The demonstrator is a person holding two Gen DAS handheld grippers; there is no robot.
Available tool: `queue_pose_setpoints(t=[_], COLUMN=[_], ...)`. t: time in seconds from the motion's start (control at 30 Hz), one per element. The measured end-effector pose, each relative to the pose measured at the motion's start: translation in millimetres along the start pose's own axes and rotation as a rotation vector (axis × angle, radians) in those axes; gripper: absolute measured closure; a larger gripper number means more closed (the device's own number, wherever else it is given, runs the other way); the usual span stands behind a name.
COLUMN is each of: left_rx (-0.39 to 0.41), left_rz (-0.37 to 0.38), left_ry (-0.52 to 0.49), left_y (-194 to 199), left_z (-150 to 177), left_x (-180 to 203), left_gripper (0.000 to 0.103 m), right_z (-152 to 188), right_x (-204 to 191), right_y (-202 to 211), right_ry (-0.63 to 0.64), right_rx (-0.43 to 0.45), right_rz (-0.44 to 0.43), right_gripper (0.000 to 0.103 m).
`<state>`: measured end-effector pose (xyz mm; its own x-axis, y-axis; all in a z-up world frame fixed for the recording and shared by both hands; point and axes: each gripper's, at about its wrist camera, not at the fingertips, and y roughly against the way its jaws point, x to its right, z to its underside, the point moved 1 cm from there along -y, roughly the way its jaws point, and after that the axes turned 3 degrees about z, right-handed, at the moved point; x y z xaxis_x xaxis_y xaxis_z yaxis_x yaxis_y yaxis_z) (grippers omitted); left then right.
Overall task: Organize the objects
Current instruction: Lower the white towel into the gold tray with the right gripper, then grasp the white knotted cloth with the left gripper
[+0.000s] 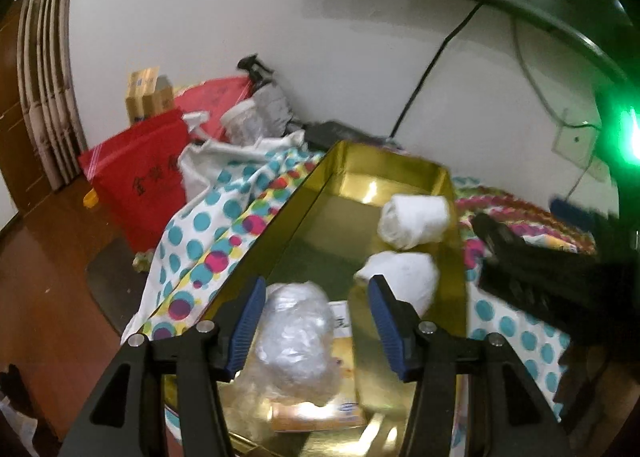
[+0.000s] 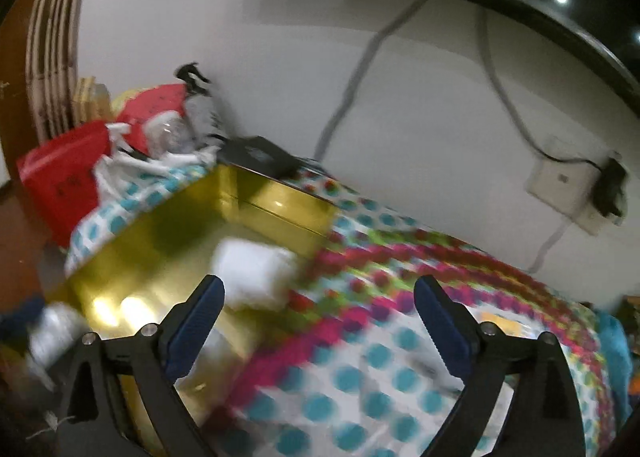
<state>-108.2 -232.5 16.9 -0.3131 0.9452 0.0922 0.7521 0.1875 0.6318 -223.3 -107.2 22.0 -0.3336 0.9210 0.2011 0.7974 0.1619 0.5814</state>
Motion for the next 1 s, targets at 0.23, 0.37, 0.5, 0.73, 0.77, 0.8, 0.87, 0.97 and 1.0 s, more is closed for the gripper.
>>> queue_pose_setpoints(t=[0.23, 0.37, 0.5, 0.73, 0.77, 0.8, 0.87, 0.97, 1.0], left_rx=[0.022, 0.003, -0.03, -0.07, -0.076, -0.081, -0.069, -0.064, -0.071], left_rz=[0.12, 0.165, 0.22, 0.278, 0.286, 0.292, 0.294, 0.304, 0.315], left_ry=[-0.055, -0.106, -0.135, -0.214, -0.231, -0.257, -0.323, -0.387, -0.395], left_y=[12, 11, 6, -7, -9, -11, -13, -16, -17], left_z=[7, 18, 30, 46, 47, 49, 51, 52, 52], left_x=[40, 67, 92, 154, 164, 176, 198, 225, 232], left_gripper=[0.046, 0.046, 0.046, 0.046, 0.046, 0.046, 0.046, 0.046, 0.046], right_z=[60, 88, 111, 140, 142, 143, 148, 154, 156], right_x=[92, 137, 172, 214, 221, 226, 232, 239, 243], right_y=[13, 22, 29, 38, 40, 43, 47, 51, 53], right_ry=[-0.089, -0.111, -0.115, -0.142, -0.166, -0.185, -0.199, -0.226, -0.242], right_rx=[-0.064, -0.087, -0.102, -0.122, -0.118, -0.111, -0.109, -0.118, -0.115], right_rz=[0.107, 0.146, 0.168, 0.163, 0.149, 0.14, 0.135, 0.117, 0.113], right_gripper=[0.006, 0.006, 0.006, 0.006, 0.006, 0.006, 0.006, 0.006, 0.005])
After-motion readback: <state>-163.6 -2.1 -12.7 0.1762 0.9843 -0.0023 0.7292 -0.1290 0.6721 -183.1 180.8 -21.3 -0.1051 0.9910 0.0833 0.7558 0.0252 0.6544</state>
